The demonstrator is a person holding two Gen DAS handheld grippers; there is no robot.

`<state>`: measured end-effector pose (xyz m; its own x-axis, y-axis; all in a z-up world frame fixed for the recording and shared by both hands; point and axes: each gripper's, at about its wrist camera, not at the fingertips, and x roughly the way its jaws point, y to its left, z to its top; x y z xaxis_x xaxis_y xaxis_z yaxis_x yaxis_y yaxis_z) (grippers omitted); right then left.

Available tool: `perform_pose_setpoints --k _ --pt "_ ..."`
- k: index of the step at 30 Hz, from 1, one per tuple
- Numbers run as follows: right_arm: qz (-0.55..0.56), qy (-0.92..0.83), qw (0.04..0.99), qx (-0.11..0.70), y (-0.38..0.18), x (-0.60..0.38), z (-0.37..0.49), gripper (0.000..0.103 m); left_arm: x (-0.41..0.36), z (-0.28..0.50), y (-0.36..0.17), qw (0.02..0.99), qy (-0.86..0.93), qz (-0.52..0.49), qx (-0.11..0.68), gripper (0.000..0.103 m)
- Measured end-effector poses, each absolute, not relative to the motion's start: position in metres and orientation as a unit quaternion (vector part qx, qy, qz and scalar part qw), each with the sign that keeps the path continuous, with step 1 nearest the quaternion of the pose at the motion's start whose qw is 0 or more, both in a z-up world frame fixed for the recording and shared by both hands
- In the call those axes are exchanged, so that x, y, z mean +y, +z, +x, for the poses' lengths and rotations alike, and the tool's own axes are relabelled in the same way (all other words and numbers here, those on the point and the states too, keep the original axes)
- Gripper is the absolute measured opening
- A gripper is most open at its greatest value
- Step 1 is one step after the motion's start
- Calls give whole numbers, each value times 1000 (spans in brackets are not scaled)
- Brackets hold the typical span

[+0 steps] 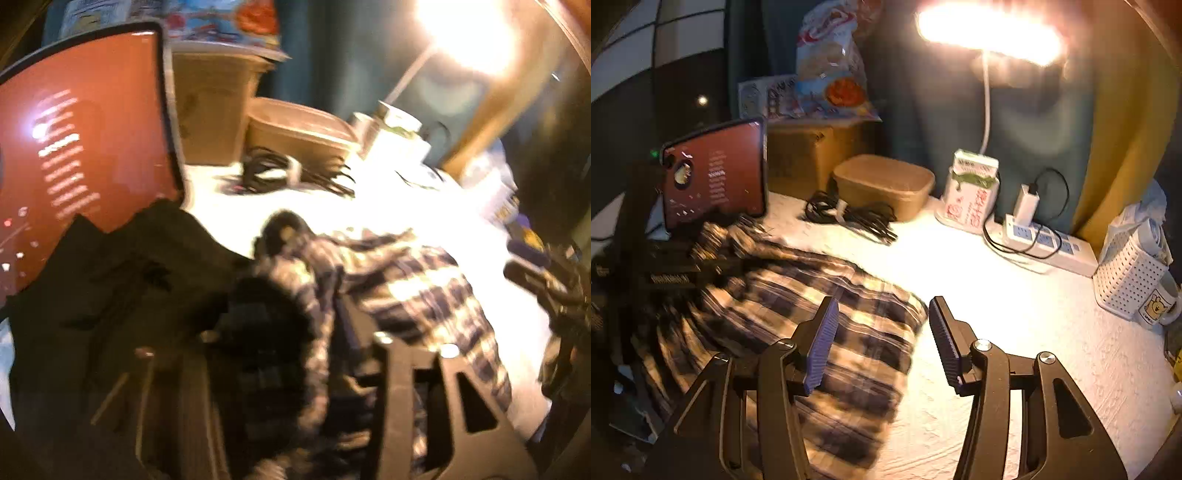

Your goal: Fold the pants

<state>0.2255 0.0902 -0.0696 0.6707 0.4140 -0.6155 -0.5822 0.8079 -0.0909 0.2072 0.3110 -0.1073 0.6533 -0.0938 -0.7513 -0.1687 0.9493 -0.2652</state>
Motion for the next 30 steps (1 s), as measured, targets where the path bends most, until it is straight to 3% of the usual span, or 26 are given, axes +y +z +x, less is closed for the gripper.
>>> perform_pose_setpoints --k 2,8,14,30 --pt "-133 270 904 302 -71 83 228 60 317 204 -100 899 42 -166 403 73" --pt "-118 255 909 308 -74 60 231 65 307 186 -60 918 67 -151 361 86" --pt "-98 232 917 309 -70 29 217 66 262 169 -32 933 48 -113 337 91" --pt "-74 162 944 276 -46 -64 132 66 145 141 -25 936 -42 -78 340 91"
